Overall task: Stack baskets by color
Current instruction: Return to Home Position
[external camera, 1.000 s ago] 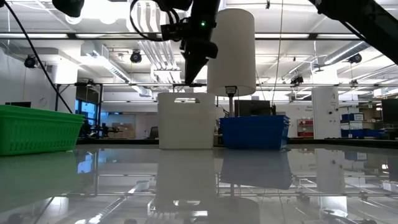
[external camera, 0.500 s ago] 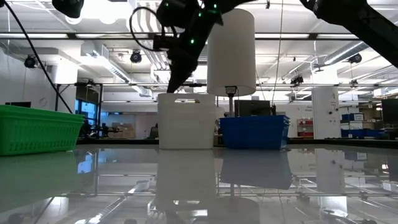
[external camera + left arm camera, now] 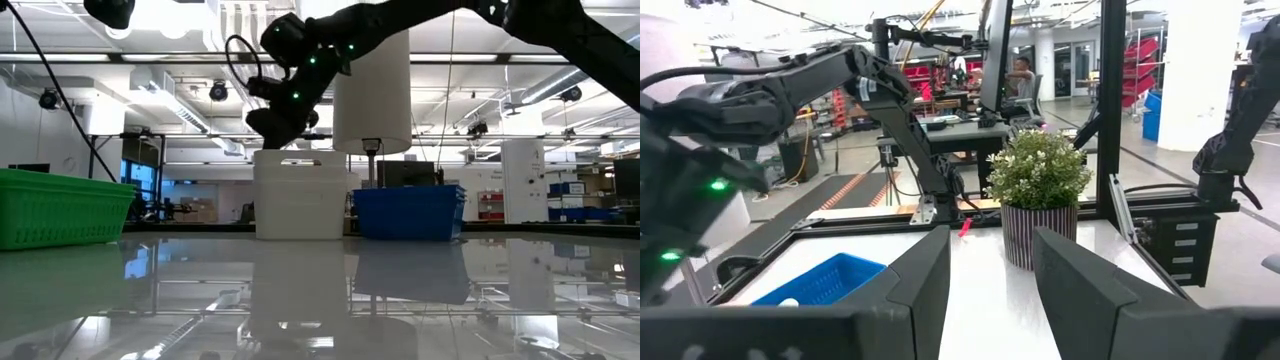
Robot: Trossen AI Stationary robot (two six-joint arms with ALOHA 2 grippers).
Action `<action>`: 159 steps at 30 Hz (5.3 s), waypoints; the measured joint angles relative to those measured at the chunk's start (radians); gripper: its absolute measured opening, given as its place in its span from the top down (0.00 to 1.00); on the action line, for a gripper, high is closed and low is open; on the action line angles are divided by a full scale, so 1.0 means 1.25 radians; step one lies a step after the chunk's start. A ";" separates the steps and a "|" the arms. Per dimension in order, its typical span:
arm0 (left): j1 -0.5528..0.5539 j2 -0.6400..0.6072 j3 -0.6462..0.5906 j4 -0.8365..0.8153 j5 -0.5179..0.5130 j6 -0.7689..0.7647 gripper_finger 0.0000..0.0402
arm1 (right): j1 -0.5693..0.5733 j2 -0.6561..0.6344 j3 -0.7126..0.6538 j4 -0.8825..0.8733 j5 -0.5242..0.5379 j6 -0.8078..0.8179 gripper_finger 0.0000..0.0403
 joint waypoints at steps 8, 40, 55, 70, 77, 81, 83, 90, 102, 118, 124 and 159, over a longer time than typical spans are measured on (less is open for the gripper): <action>0.000 0.000 0.000 -0.001 0.000 0.000 0.68 | -0.035 -0.002 -0.024 0.032 -0.010 0.027 0.98; 0.017 -0.461 0.002 -0.615 0.025 0.077 0.81 | 0.288 -0.907 -1.195 0.652 -0.159 -0.121 0.98; 0.020 -0.580 -0.070 -0.620 -0.045 -0.001 0.98 | 0.204 -1.399 -1.556 0.748 -0.221 -0.081 0.98; 0.022 -0.644 -0.316 -0.356 -0.069 0.025 0.98 | 0.194 -1.728 -1.623 0.524 -0.281 -0.046 0.98; 0.023 -0.616 -0.316 -0.369 -0.077 -0.041 0.98 | 0.194 -1.730 -1.623 0.540 -0.283 -0.036 0.98; 0.023 -0.615 -0.316 -0.369 -0.080 -0.041 0.98 | 0.194 -1.724 -1.623 0.531 -0.276 -0.030 0.98; 0.023 -0.611 -0.316 -0.372 -0.076 -0.041 0.98 | 0.194 -1.722 -1.622 0.523 -0.274 -0.050 0.98; 0.023 -0.607 -0.317 -0.371 -0.067 -0.041 0.98 | 0.194 -1.718 -1.621 0.511 -0.274 -0.068 0.98; 0.023 -0.608 -0.318 -0.371 -0.067 -0.040 0.98 | 0.194 -1.718 -1.621 0.512 -0.275 -0.070 0.98; 0.023 -0.608 -0.319 -0.371 -0.067 -0.040 0.98 | 0.194 -1.718 -1.620 0.512 -0.276 -0.070 0.98; 0.023 -0.608 -0.319 -0.371 -0.067 -0.040 0.98 | 0.194 -1.718 -1.620 0.512 -0.276 -0.070 0.98; 0.023 -0.609 -0.319 -0.371 -0.067 -0.040 0.98 | 0.194 -1.718 -1.620 0.512 -0.276 -0.070 0.98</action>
